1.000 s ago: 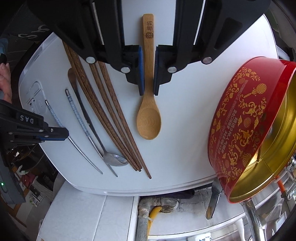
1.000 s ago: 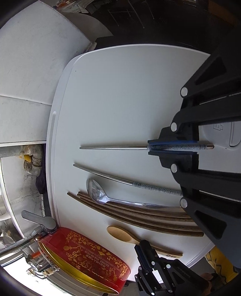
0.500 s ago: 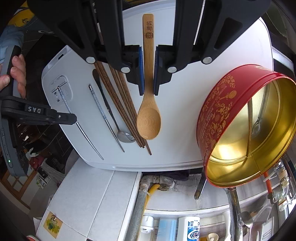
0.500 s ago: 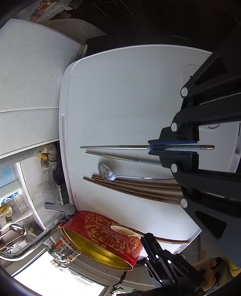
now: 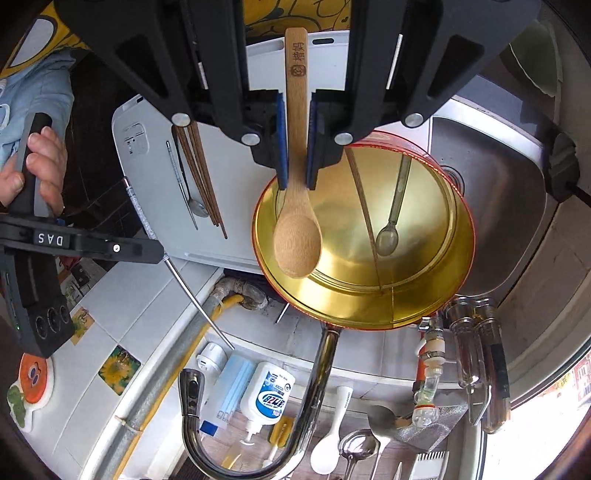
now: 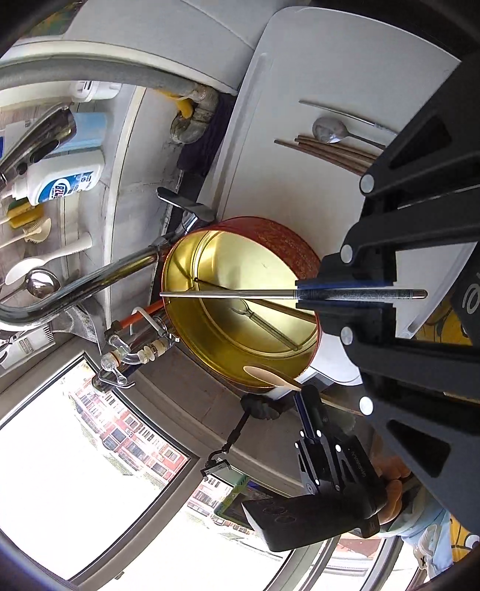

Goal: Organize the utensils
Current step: 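Carry the wooden spoon and metal chopstick over the red tin with both tools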

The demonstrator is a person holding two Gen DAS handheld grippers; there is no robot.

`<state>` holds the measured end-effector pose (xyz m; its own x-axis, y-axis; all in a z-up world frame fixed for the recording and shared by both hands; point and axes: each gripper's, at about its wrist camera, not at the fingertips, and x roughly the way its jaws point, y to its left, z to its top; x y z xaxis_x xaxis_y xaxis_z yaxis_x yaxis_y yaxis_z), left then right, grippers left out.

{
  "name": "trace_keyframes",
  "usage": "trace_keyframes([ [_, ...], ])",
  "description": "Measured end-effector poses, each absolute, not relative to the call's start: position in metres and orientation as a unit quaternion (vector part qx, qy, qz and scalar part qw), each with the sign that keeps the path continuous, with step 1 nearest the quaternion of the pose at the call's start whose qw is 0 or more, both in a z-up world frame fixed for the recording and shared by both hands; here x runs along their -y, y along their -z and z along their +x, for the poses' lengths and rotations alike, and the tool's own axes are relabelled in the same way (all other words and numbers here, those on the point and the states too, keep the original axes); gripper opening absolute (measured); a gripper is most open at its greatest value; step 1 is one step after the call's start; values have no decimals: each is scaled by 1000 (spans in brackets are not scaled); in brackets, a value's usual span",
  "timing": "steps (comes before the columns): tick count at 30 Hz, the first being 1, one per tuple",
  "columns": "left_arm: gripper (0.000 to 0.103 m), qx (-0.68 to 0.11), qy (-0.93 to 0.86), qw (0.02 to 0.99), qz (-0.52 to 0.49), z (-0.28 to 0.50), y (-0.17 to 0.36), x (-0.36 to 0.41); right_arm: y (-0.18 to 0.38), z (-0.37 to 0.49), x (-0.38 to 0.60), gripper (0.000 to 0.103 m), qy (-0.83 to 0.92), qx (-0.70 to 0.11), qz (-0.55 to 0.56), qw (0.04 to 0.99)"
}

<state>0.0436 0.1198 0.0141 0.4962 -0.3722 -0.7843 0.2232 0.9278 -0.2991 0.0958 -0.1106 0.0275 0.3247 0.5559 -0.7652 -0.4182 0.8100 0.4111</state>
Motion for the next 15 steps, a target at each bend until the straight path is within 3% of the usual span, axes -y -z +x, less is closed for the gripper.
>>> trace_keyframes([
  [15, 9, -486, 136, 856, -115, 107, -8, -183, -8, 172, 14, 6, -310, -556, 15, 771],
])
